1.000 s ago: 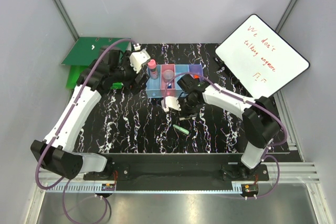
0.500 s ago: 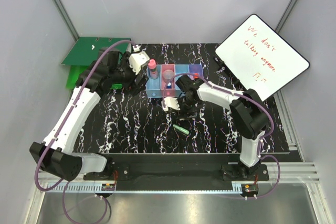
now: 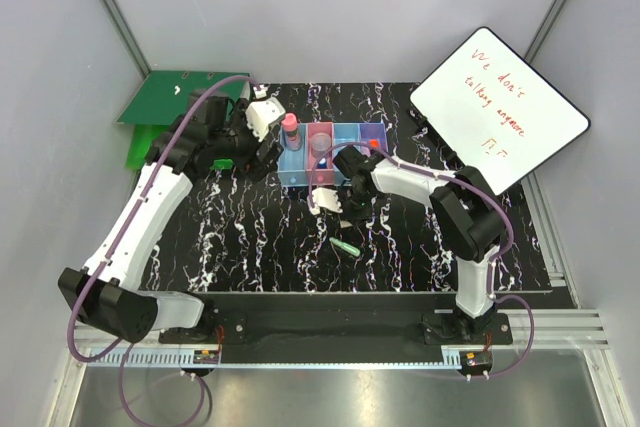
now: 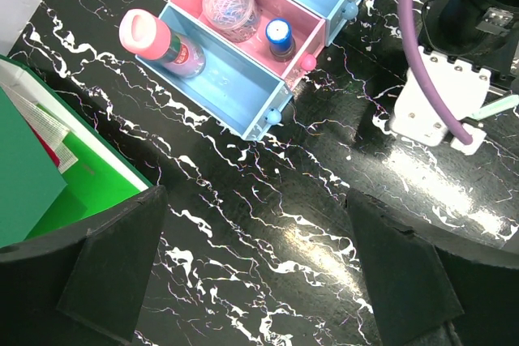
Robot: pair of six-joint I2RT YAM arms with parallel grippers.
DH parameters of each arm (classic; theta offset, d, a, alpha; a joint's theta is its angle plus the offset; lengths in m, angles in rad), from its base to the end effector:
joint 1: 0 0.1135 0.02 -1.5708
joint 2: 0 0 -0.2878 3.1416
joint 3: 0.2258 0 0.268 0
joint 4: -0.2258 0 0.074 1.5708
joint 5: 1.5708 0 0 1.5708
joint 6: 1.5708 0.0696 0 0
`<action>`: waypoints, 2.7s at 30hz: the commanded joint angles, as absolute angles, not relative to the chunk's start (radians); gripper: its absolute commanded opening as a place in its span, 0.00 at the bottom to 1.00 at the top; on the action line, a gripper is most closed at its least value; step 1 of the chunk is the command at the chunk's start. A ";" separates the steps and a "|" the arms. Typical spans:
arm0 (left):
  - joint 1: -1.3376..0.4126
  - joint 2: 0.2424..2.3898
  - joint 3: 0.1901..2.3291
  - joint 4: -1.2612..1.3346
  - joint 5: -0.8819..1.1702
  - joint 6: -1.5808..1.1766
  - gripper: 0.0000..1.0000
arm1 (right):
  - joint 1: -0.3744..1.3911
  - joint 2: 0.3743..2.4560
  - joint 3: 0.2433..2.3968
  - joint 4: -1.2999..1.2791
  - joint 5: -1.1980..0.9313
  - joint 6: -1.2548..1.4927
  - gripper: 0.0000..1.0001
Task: Sort the stationery into containers
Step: Pick up the stationery from the center of the board, then place the stationery in the storage box.
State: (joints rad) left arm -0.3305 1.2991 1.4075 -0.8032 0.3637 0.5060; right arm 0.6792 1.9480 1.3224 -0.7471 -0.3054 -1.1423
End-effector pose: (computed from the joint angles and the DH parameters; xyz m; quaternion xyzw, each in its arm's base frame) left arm 0.2783 -0.1217 0.3896 0.4319 0.7827 -0.1266 0.4299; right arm 0.2985 0.2679 0.1391 -0.7862 0.5912 0.1249 0.1299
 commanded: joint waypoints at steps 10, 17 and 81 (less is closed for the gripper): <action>-0.318 1.299 1.465 -0.772 0.391 0.515 0.99 | 0.677 1.953 1.330 -0.706 -0.278 -1.098 0.00; -0.311 1.298 1.440 -0.773 0.402 0.496 0.99 | 0.677 1.844 1.322 -0.706 -0.256 -1.089 0.00; -0.423 1.937 1.632 -0.106 1.258 -0.322 0.81 | 0.758 1.396 1.322 -0.423 0.184 -0.954 0.02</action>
